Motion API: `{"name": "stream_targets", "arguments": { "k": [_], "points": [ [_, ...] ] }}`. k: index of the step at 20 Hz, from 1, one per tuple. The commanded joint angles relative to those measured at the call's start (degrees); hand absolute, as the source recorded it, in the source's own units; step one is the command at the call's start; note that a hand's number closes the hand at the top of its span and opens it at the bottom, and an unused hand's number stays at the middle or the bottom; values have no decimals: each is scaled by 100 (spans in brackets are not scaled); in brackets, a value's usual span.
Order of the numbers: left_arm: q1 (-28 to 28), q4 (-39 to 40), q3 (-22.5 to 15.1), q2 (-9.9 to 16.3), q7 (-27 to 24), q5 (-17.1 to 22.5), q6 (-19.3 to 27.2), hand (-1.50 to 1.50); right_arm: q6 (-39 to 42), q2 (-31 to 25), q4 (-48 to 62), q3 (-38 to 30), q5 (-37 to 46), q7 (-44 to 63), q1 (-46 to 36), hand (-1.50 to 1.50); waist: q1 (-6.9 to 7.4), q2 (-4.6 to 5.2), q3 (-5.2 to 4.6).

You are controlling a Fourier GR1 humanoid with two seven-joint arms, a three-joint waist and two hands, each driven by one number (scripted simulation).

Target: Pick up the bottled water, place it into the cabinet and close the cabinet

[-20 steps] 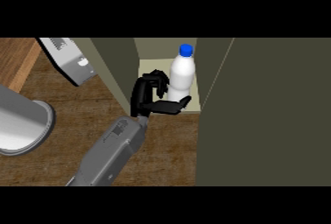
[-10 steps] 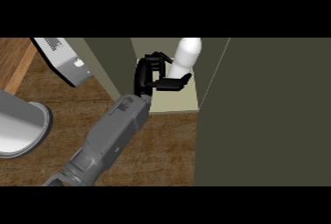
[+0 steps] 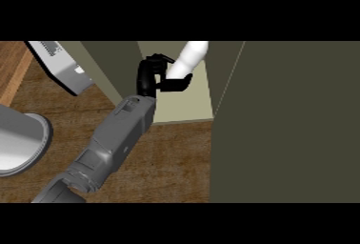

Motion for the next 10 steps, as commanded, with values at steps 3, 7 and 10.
{"name": "stream_targets", "arguments": {
  "k": [3,7,10],
  "points": [
    [-244,571,381,172,-349,100,-10,150,119,-50,-227,-183,-490,82,2,-150,-69,52,-3],
    [-493,843,149,150,-568,-233,436,-150,159,-14,-339,-42,-462,205,-6,-150,-143,96,-6],
    [-490,988,138,63,-721,-303,631,-150,343,-91,-253,-197,-554,-54,266,-150,-209,44,-1]
  ]
}}
